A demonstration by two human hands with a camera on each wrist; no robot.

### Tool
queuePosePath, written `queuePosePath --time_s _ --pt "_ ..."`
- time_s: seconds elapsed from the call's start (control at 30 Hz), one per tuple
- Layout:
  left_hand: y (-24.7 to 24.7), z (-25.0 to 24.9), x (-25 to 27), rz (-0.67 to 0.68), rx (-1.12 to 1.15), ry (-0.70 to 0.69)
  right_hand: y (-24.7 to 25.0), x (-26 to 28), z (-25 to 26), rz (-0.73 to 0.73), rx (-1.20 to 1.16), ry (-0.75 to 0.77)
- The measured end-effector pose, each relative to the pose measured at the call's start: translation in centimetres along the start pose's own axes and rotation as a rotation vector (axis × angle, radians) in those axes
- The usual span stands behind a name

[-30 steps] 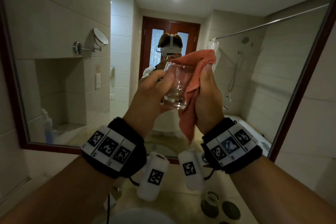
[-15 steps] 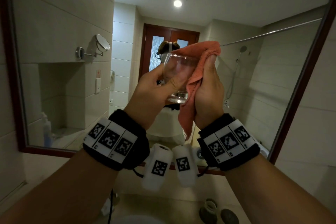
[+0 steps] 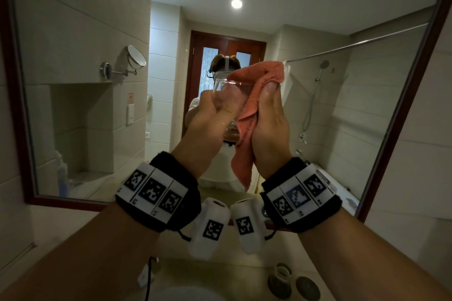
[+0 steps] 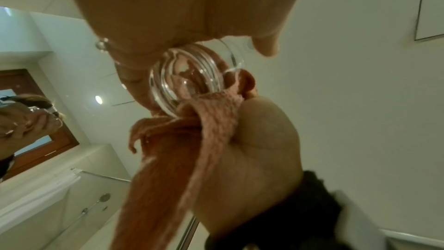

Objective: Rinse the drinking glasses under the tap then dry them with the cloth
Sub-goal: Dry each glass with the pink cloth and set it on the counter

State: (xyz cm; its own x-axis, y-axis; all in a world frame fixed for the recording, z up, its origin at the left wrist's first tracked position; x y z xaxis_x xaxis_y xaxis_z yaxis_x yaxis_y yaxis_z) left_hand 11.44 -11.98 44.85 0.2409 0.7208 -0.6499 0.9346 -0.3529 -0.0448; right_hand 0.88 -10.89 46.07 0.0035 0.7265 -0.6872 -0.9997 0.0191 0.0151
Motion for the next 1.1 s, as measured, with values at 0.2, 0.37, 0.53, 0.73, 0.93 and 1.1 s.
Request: queuePosePath --time_s 0.2,0.37,0.53,0.73,0.93,1.1 --pt "0.9 0.2 0.0 0.007 -0.044 -0.011 0.1 0.0 -0.4 -0.001 -0.124 -0.064" --pt "1.0 -0.1 0.6 0.105 -0.01 0.044 0.9 0.0 -1.0 -0.056 -0.114 -0.103" --pt "1.2 0.1 1.0 0.041 -0.077 0.039 1.3 0.3 -1.2 -0.05 -0.112 -0.118" --pt "1.4 1.4 1.6 0.011 -0.056 0.082 1.4 0.8 -2.3 -0.03 -0.065 -0.122" --pt "1.0 1.7 2.0 0.033 -0.122 0.058 0.5 1.5 -3.2 -0.063 -0.23 -0.001" --pt "1.8 2.7 2.7 0.023 -0.069 0.105 -0.4 2.4 -6.5 -0.044 -0.295 -0.09"
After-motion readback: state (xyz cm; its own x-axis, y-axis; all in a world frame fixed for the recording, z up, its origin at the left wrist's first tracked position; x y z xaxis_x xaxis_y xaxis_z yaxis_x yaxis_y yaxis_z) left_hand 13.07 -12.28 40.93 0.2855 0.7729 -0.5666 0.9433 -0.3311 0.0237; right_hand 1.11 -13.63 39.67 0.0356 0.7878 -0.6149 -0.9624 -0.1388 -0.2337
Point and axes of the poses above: each hand's wrist, its own x-axis away from the middle knuckle, its own y-axis out of the back of the hand, z = x × y, the point moved 4 cm from there along -x, towards the middle knuckle, and after that the axes turned 7 degrees about z, right-handed, at the moved point
